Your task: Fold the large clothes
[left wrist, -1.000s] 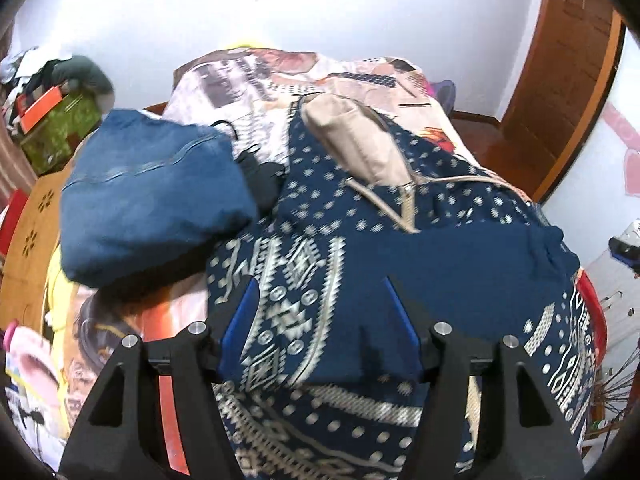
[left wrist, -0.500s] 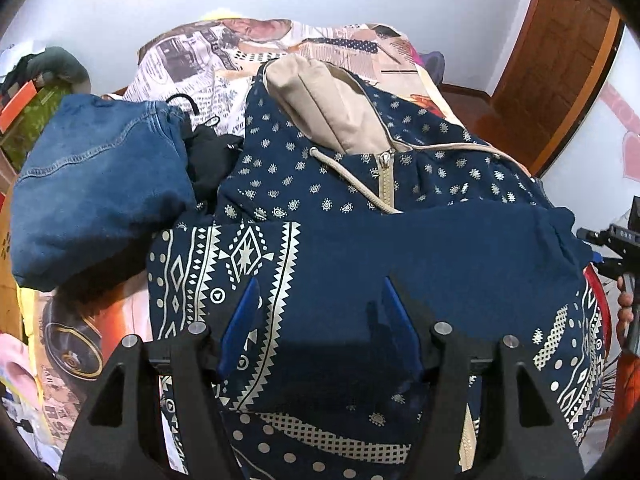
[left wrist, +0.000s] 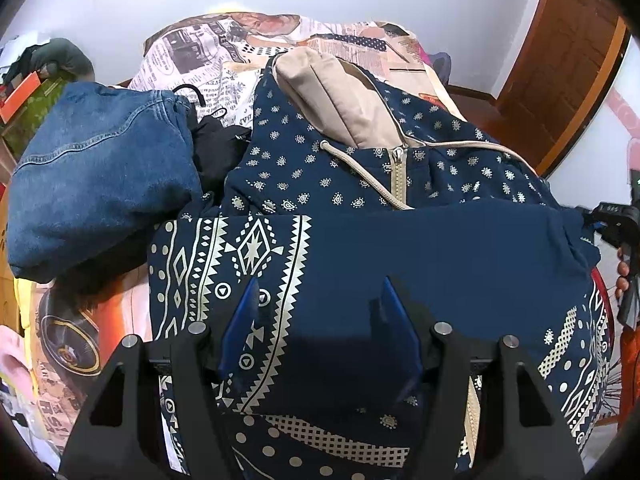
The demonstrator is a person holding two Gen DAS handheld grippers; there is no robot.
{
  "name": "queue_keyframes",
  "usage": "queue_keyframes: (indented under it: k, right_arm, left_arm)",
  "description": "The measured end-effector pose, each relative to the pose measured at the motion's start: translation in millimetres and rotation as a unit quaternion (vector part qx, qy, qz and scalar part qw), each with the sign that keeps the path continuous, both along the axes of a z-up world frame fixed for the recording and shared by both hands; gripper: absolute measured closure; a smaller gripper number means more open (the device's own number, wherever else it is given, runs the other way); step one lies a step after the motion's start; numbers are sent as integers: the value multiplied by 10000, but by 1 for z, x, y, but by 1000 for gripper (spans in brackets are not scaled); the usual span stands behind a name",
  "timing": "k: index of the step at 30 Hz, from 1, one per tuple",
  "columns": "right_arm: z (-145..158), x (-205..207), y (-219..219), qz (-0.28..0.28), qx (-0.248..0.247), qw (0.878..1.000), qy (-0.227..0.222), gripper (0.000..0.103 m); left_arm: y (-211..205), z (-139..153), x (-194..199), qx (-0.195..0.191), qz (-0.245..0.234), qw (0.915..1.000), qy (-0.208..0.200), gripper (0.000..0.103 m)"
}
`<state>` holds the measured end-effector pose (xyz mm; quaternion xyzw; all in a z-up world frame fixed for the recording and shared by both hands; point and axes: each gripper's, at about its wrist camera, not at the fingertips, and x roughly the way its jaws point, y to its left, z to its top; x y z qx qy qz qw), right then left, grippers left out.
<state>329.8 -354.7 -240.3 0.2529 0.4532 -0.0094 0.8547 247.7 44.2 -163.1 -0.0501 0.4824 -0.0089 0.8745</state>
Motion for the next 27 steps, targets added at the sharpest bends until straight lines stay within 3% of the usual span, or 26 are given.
queue_keyframes:
  k: [8,14,20,27]
  right_arm:
    - [95,-33,40,568,-458,9905,-1162,93]
    - [153,-66,101,1387,-639,9685,-1965,93]
    - [145,-77,168,2309,-607,9518,-1924,93]
    - [70,-70,232,3063,-627,9462,-834,93]
  left_arm:
    - [-2,17,-11,41,-112,9996,-248,41]
    - [-2,30,-22,43,-187,9988,-451,41]
    - [3,37,-33,-20,-200,9984,-538,41]
    - [10,35,-48,-40,-228,9984,-513,41]
